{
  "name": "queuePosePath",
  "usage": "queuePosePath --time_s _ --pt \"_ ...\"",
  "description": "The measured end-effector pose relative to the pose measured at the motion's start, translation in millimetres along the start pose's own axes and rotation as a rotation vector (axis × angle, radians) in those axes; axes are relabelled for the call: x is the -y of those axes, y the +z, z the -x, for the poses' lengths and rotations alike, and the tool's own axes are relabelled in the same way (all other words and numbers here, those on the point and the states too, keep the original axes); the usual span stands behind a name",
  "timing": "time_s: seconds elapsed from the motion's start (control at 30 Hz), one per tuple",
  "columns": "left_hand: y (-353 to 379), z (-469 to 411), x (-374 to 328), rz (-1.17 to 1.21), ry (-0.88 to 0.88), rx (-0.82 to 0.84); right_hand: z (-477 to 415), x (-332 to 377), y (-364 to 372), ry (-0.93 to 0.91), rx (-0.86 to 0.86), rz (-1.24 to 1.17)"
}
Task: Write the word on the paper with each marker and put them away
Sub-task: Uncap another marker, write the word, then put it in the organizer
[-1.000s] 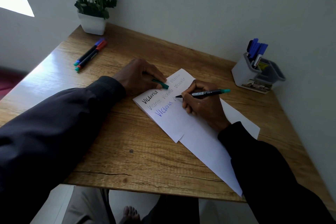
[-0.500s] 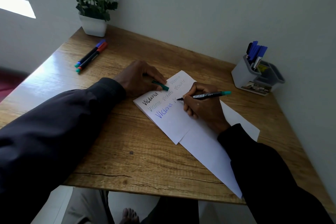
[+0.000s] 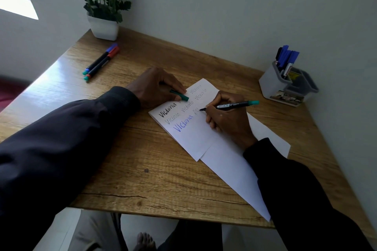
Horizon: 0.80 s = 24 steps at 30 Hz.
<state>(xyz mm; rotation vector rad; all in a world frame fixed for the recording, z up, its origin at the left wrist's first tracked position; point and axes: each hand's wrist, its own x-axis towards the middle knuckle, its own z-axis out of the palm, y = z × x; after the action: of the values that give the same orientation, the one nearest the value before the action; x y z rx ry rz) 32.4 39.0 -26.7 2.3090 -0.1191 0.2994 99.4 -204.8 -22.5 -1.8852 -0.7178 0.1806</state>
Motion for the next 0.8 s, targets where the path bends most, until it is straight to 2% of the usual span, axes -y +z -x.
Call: queuePosePath --time_s 0.8 --pt "-0.1 0.6 -1.1 -0.011 0.0 0.015 -2.5 -1.2 -0.6 -0.009 -0.027 -0.029"
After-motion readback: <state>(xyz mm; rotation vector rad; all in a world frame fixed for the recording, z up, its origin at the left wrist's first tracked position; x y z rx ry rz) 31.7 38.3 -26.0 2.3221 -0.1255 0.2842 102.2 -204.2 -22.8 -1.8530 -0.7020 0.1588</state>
